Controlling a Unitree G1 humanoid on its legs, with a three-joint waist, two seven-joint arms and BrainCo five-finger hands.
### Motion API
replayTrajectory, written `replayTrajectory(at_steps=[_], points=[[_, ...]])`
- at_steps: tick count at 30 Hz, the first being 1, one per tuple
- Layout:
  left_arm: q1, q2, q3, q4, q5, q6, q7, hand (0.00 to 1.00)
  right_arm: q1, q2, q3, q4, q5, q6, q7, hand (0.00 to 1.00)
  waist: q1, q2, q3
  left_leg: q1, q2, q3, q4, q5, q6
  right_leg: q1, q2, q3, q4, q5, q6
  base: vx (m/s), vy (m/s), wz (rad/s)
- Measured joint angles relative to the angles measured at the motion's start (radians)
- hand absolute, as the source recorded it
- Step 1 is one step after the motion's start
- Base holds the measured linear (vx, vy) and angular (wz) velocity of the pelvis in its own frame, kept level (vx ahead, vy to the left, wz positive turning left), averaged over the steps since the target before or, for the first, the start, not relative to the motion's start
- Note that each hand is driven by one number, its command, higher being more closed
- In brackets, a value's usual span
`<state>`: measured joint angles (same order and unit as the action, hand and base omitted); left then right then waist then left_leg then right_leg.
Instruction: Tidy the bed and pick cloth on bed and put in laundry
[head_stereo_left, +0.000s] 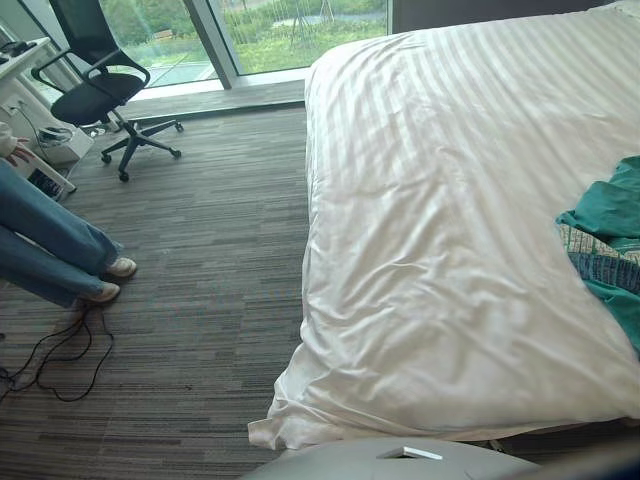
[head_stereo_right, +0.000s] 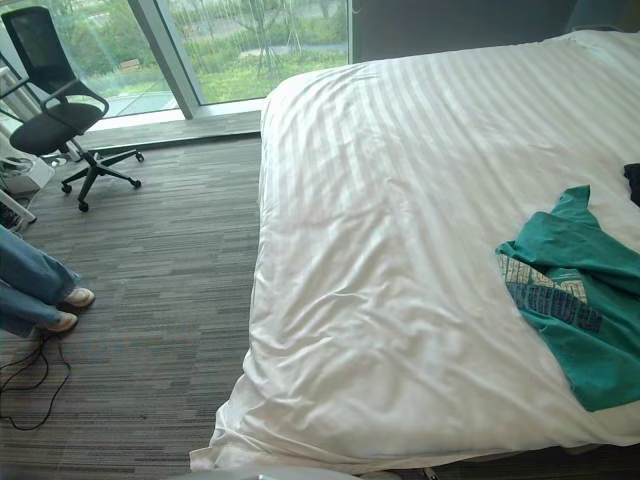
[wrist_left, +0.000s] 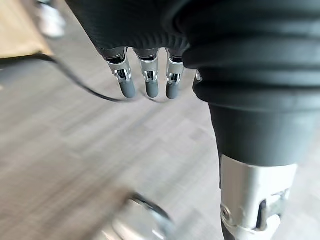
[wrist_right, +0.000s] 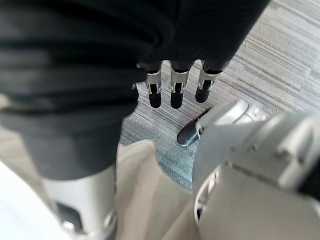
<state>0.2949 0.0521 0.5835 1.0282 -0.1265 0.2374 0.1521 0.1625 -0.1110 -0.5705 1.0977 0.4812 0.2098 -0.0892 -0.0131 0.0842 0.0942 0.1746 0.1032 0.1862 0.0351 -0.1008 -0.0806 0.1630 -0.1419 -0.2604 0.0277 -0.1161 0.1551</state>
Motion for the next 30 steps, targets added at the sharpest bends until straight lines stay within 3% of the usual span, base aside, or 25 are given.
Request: replayTrajectory(at_steps=[3,7,8,10,13,17,20,22,24,27,30], points=[[-0.047,-0.004,-0.174,-0.062,-0.001,-0.12,-0.082,0.0,-0.012,0.016,0.002,-0.002,0.059,-0.013,-0.036,0.0,0.002,-0.012,0.005,-0.004,-0.002,0.025,-0.002,0.001,0.001,0.0,0.003,0.008,-0.038,0.038,0.0,-0.01,0.008,-0.16],[-0.095,-0.005,-0.304,-0.09,-0.023,-0.194,-0.114,0.0,-0.012,0.036,0.005,-0.003,0.147,-0.031,-0.088,0.0,-0.001,-0.033,0.01,-0.008,-0.007,0.052,-0.003,0.001,0.001,-0.003,0.001,0.036,-0.067,0.07,0.002,-0.02,0.015,-0.26],[-0.109,-0.004,-0.34,-0.099,-0.042,-0.209,-0.123,0.0,-0.011,0.044,0.005,-0.003,0.178,-0.043,-0.113,1.0,-0.002,-0.04,0.014,-0.012,-0.007,0.062,-0.002,0.001,0.001,-0.012,0.001,0.048,-0.074,0.08,0.001,-0.08,0.006,-0.37],[-0.13,-0.004,-0.375,-0.103,-0.06,-0.215,-0.125,0.0,-0.008,0.057,0.005,-0.015,0.207,-0.067,-0.147,1.0,-0.008,-0.05,0.021,-0.016,-0.007,0.083,-0.002,0.001,0.001,-0.018,0.003,0.06,-0.092,0.099,0.001,-0.1,-0.01,-0.31],[-0.134,-0.002,-0.393,-0.103,-0.091,-0.202,-0.121,0.0,0.016,0.073,0.001,-0.123,0.197,-0.146,-0.232,1.0,-0.026,-0.072,0.033,-0.016,-0.008,0.108,-0.002,0.001,0.001,-0.033,0.004,0.086,-0.098,0.111,-0.002,-0.1,-0.023,-0.25],[-0.121,0.007,-0.409,-0.115,-0.141,-0.173,-0.101,0.0,0.078,0.071,-0.021,-0.518,0.051,-0.27,-0.398,1.0,-0.03,-0.072,0.033,-0.016,-0.008,0.137,-0.007,0.0,0.001,-0.056,0.003,0.112,-0.098,0.124,-0.001,-0.15,-0.032,-0.26],[-0.093,0.01,-0.404,-0.125,-0.169,-0.176,-0.1,0.0,0.081,0.07,-0.089,-0.785,-0.064,-0.318,-0.458,1.0,-0.038,-0.071,0.027,-0.018,0.002,0.138,-0.037,-0.007,-0.004,-0.075,0.02,0.112,-0.098,0.13,-0.004,-0.17,-0.048,-0.01],[-0.066,0.017,-0.403,-0.135,-0.167,-0.184,-0.1,0.0,0.079,0.069,-0.096,-0.937,-0.13,-0.328,-0.458,1.0,-0.036,-0.07,0.024,-0.017,0.013,0.139,-0.043,-0.019,-0.008,-0.08,0.033,0.113,-0.1,0.138,-0.015,-0.15,-0.044,-0.09],[-0.029,0.021,-0.403,-0.137,-0.167,-0.187,-0.1,0.0,0.069,0.065,-0.082,-1.076,-0.186,-0.343,-0.419,1.0,-0.033,-0.076,0.021,-0.019,0.017,0.15,-0.041,-0.02,-0.008,-0.082,0.037,0.122,-0.104,0.142,-0.021,-0.16,-0.048,-0.17],[0.002,0.028,-0.405,-0.116,-0.165,-0.188,-0.098,0.0,0.066,0.005,-0.001,-1.276,-0.211,-0.366,-0.284,1.0,-0.031,-0.08,0.02,-0.021,0.019,0.147,-0.055,-0.023,-0.011,-0.086,0.036,0.124,-0.109,0.14,-0.039,-0.12,-0.054,-0.04],[0.001,0.041,-0.412,-0.089,-0.153,-0.189,-0.099,0.0,-0.026,-0.158,0.218,-1.347,-0.172,-0.374,-0.039,1.0,-0.031,-0.091,0.013,-0.028,0.014,0.128,-0.07,-0.002,-0.012,-0.089,0.034,0.108,-0.108,0.141,-0.047,-0.03,-0.027,0.12]])
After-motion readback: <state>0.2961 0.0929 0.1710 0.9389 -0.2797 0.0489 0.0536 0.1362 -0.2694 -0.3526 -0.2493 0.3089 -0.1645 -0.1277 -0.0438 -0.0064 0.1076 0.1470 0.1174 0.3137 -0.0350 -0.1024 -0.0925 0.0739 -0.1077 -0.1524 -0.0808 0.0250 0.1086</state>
